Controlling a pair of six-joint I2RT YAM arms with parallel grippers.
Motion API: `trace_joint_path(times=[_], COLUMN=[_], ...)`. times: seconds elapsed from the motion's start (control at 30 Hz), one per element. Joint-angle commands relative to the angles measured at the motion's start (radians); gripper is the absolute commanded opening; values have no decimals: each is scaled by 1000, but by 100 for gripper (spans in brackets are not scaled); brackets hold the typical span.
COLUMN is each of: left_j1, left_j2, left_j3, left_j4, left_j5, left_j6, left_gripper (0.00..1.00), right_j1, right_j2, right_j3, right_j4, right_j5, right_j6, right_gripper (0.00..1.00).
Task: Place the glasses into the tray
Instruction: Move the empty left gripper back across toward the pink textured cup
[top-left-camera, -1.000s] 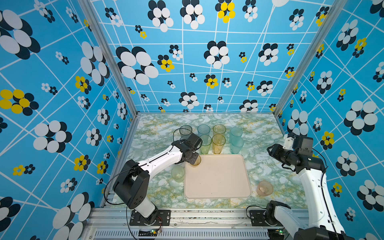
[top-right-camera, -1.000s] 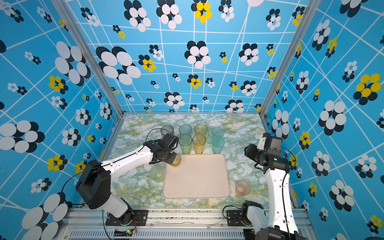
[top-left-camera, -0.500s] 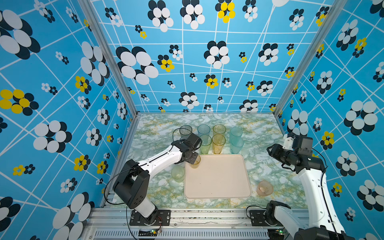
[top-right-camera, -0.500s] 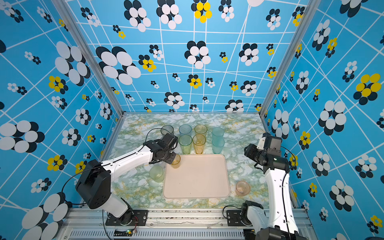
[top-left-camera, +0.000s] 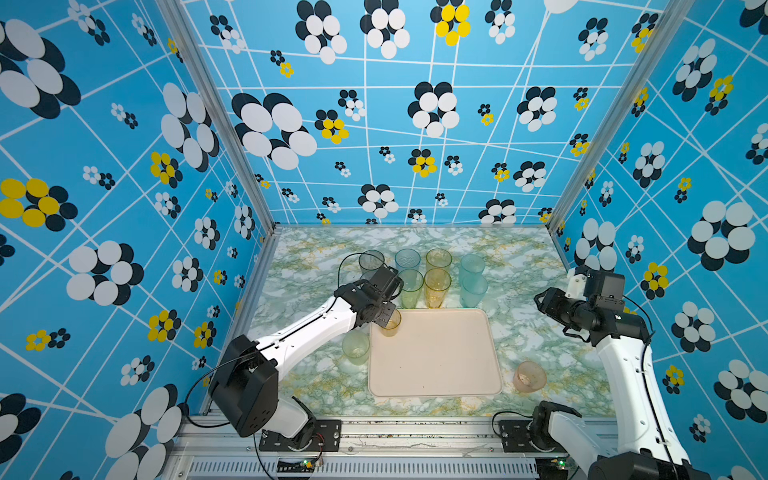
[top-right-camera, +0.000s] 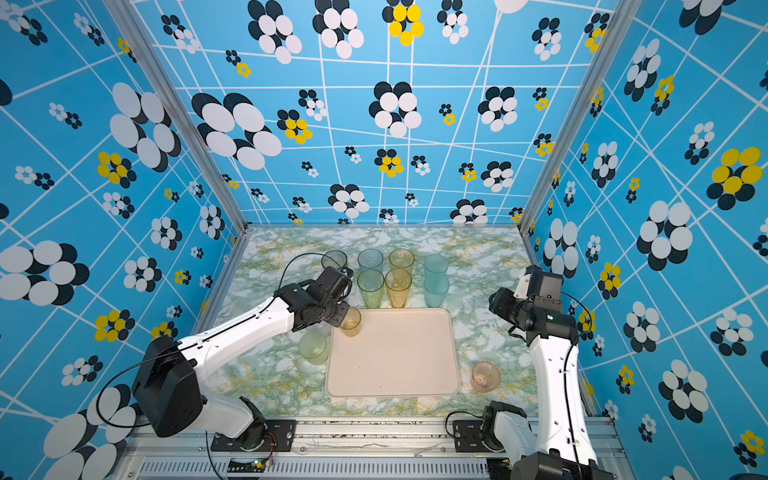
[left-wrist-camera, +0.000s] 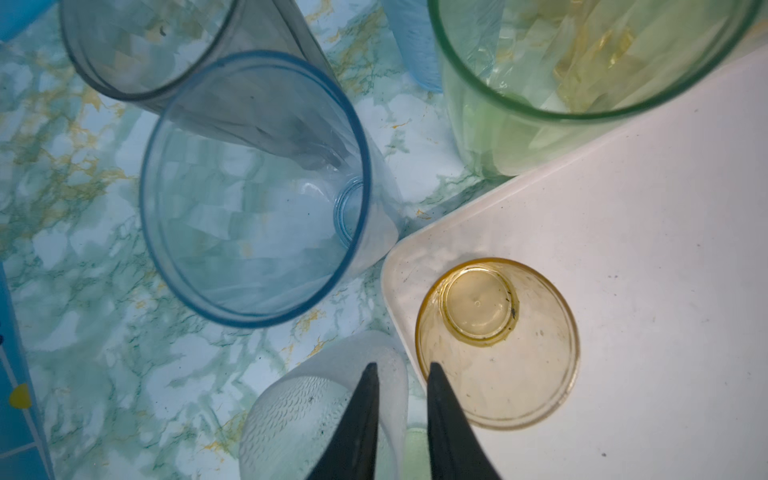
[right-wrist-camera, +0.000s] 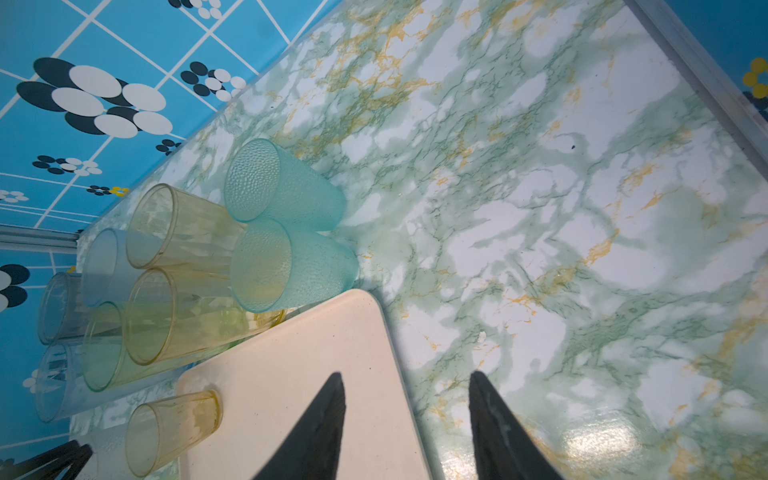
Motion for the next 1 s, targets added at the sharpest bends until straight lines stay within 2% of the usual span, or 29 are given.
trace_joint_path(times=[0.0, 0.1, 0.2, 0.33, 0.47, 0.7, 0.97], left_j1=[-71, -150, -219, -314, -378, -452, -484], left_j2=[-82, -84, -6, 171, 363, 566, 698], left_j3=[65, 124, 199, 313, 470, 640, 793], left_j4=[-40, -16, 29, 108, 112, 95, 92], left_j5=[-51, 4, 97, 256, 429, 495, 564], left_j6=[11, 19, 20, 36, 27, 33, 11], left_gripper=[20, 18, 17, 16, 17, 19, 22], right_j1=[11, 11, 10, 10, 4, -97, -105], right_j2=[21, 48, 82, 99, 109, 181, 207], right_j3=[6, -15, -19, -26, -54, -109, -121], right_j4=[0, 30, 37, 22, 47, 136, 187], right_j5=[20, 30, 50, 92, 89, 28, -19], right_j6=[-5, 10, 24, 16, 23, 62, 72], right_gripper=[51, 51, 51, 52, 54, 55, 55])
